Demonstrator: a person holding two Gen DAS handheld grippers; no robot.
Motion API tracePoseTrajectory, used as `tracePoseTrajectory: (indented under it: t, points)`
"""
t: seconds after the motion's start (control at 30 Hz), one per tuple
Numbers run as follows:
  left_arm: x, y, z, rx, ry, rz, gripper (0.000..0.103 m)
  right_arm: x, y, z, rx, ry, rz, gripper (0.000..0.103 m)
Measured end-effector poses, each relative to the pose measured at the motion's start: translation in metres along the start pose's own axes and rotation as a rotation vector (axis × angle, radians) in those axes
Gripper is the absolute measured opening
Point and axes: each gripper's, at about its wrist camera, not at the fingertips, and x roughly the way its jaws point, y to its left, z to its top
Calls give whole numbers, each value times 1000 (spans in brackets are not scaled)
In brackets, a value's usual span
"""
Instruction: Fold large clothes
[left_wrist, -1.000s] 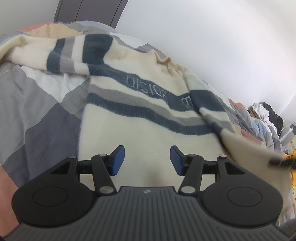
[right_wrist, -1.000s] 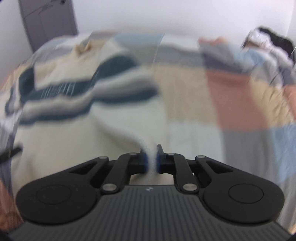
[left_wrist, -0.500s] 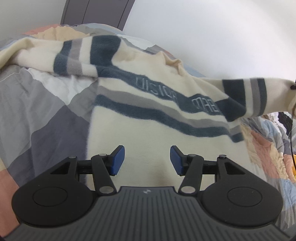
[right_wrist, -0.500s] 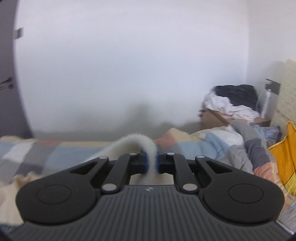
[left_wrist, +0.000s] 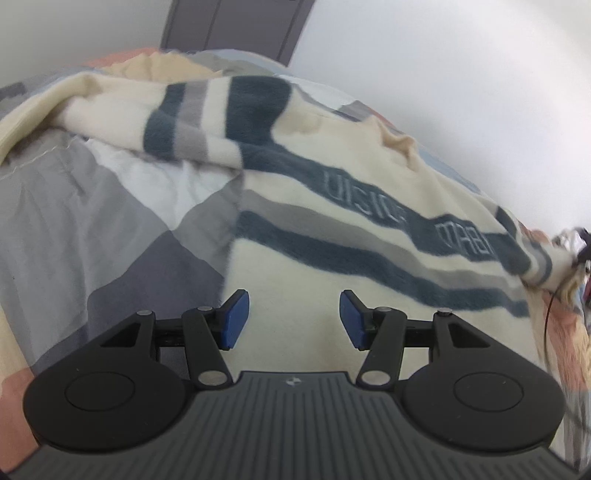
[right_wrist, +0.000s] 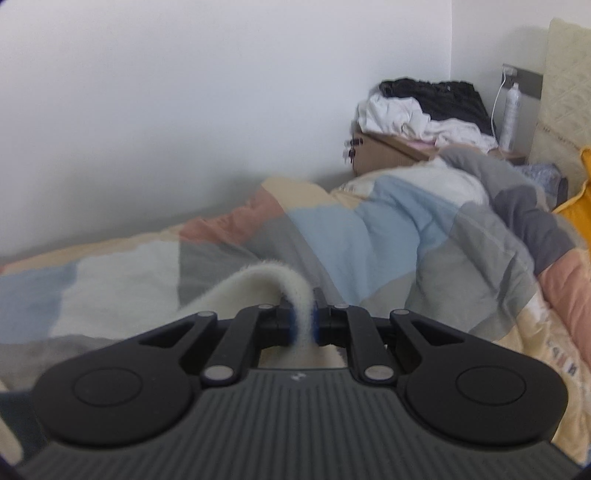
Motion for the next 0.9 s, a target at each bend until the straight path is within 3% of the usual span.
tracePoseTrajectory:
  t: [0.23, 0.33, 0.4, 0.47, 0.73, 0.9]
  points:
    - [11, 13, 9, -83, 5, 42, 60, 24, 6, -26, -16, -18, 47, 24]
    - [16, 17, 8, -101, 31, 42, 60, 21, 1, -26, 34, -3, 53, 47]
    - [15, 18, 8, -110, 30, 37, 60, 12, 0, -25, 52, 1, 82, 72]
    - [11, 20, 7, -121, 22, 24, 60, -6, 1, -24, 45, -8, 116, 80]
    - [-22, 19, 4, -123, -23, -41, 60, -107, 15, -32, -14, 20, 212, 80]
    - [-47, 24, -1, -162, -43, -88, 60, -191, 22, -45, -34, 38, 344, 80]
